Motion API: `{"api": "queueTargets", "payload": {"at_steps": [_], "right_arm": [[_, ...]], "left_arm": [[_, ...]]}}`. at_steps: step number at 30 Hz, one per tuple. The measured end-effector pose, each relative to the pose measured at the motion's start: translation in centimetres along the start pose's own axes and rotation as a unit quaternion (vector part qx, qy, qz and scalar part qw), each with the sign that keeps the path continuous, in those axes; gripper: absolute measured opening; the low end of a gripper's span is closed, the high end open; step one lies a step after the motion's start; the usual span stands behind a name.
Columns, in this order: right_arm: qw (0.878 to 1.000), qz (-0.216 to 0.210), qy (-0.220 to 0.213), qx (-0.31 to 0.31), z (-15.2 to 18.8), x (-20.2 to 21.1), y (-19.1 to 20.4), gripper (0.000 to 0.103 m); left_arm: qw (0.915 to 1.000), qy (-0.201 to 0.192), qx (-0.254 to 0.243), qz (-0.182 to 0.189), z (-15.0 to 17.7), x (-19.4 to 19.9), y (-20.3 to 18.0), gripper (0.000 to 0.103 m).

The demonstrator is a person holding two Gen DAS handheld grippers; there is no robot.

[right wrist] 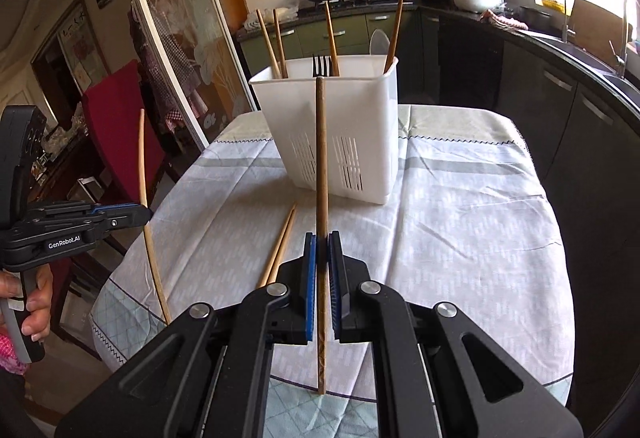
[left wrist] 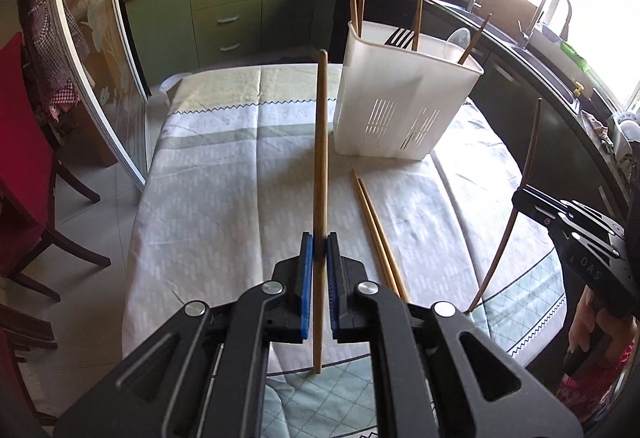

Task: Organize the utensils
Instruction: 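Lift both chopsticks upright and carry them above the white holder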

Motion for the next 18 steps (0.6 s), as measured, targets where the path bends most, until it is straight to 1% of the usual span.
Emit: {"api": "queueTargets", "payload": {"at_steps": [8,13,18], "right_arm": [[1.0,-0.003,-0.018,0.003,2.7,2.9,-0.3,0.007],[1.0,-0.006,-0.027,0.003,4.0,4.2,-0.7,0.007],[1.0,-0.01,-0.028,0.002,4.4,4.3,-0.8,0.007]], "left_arm": [[0.9983,-0.049,-0.03,-0.007,1.9,3.1,-2.0,0.007],[0.9973,-0.061,-0.041,-0.003,3.1,3.9,-2.7,0.007],[0.9961,-0.076,-0.044,0.004,3.4,4.9,-3.0,0.007]]}}
Point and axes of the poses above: each gripper's, at about its wrist camera, not at the fingertips, and x roughly against the way its jaws point, y to its left, z to its underside, the point moved 2 cm from there along -x, roughly the way its jaws point, and after that the axes turned 12 degrees about -x, right-handed, at the moved point
